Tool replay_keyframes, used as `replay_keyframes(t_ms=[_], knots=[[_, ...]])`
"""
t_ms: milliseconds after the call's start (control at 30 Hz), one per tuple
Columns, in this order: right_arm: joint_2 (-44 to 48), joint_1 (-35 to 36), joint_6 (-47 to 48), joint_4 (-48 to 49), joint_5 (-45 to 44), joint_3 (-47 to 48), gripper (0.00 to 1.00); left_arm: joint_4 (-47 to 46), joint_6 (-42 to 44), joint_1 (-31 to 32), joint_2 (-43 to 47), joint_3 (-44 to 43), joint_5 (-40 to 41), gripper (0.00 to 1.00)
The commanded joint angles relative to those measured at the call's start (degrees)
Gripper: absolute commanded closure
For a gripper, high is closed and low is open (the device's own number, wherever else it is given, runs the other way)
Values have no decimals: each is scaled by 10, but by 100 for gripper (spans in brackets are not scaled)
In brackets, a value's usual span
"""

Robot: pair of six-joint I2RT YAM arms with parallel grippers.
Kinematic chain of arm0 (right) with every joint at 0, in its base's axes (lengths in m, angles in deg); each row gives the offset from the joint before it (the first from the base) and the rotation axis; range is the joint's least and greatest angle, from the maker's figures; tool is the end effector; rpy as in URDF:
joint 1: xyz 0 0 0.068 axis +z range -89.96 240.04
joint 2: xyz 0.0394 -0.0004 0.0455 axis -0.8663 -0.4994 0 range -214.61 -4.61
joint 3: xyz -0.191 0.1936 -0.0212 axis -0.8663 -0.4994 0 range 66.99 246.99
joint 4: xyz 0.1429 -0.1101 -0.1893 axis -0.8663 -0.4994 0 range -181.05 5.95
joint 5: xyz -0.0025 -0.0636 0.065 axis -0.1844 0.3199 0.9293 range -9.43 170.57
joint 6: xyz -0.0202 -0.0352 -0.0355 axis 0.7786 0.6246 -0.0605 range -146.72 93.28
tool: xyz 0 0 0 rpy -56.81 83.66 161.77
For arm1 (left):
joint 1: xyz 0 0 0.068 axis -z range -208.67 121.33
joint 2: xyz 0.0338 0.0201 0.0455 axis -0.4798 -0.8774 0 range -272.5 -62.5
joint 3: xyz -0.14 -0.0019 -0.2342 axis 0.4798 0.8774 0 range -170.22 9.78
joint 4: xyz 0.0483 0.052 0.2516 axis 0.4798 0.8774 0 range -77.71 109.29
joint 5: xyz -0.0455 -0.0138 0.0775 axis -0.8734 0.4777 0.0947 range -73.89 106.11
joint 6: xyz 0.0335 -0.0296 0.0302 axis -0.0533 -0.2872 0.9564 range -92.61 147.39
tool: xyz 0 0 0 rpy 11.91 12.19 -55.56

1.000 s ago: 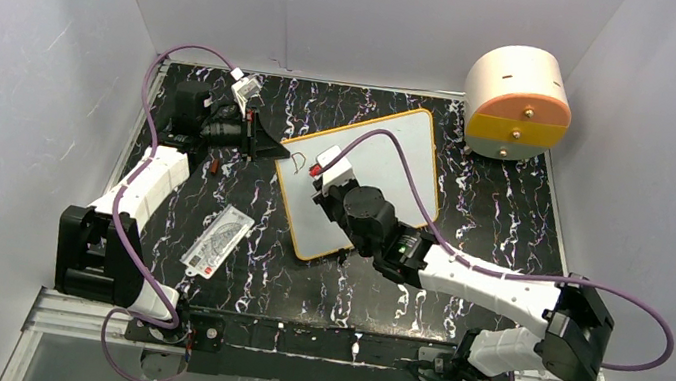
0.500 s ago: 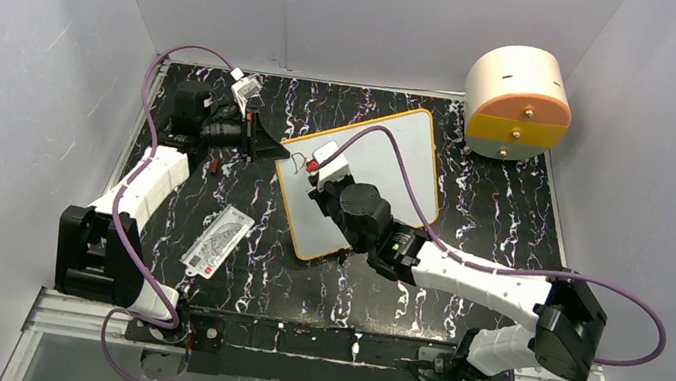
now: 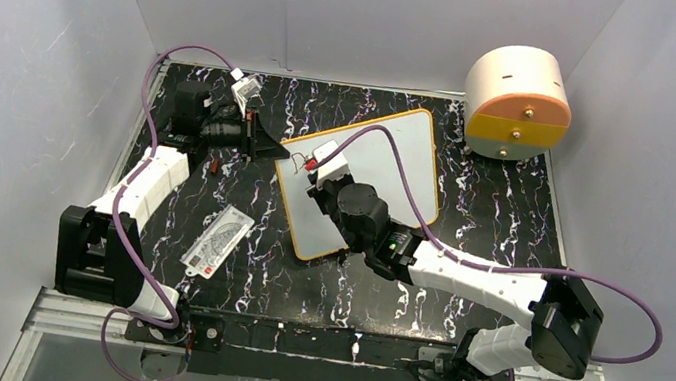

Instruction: Write a sentence on the whiteboard

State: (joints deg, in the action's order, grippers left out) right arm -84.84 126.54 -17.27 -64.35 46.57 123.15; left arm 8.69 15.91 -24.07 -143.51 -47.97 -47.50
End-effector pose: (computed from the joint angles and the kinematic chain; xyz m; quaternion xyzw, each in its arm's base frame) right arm 0.1484 0.2917 0.3206 -0.2750 0.6753 0.1220 0.6734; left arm 0.3085 -0.0570 0.3024 0.2613 0.7116 -0.4951 0.4244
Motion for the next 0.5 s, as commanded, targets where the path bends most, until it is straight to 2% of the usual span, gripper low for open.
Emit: replay_keyframes(t_ms=[0,467], knots=[[4,1,8,30,-12,26,100,18,12,-3,6,5,0,100],[4,2,-7,-21,2,38,100,18,11,-3,6,5,0,100]])
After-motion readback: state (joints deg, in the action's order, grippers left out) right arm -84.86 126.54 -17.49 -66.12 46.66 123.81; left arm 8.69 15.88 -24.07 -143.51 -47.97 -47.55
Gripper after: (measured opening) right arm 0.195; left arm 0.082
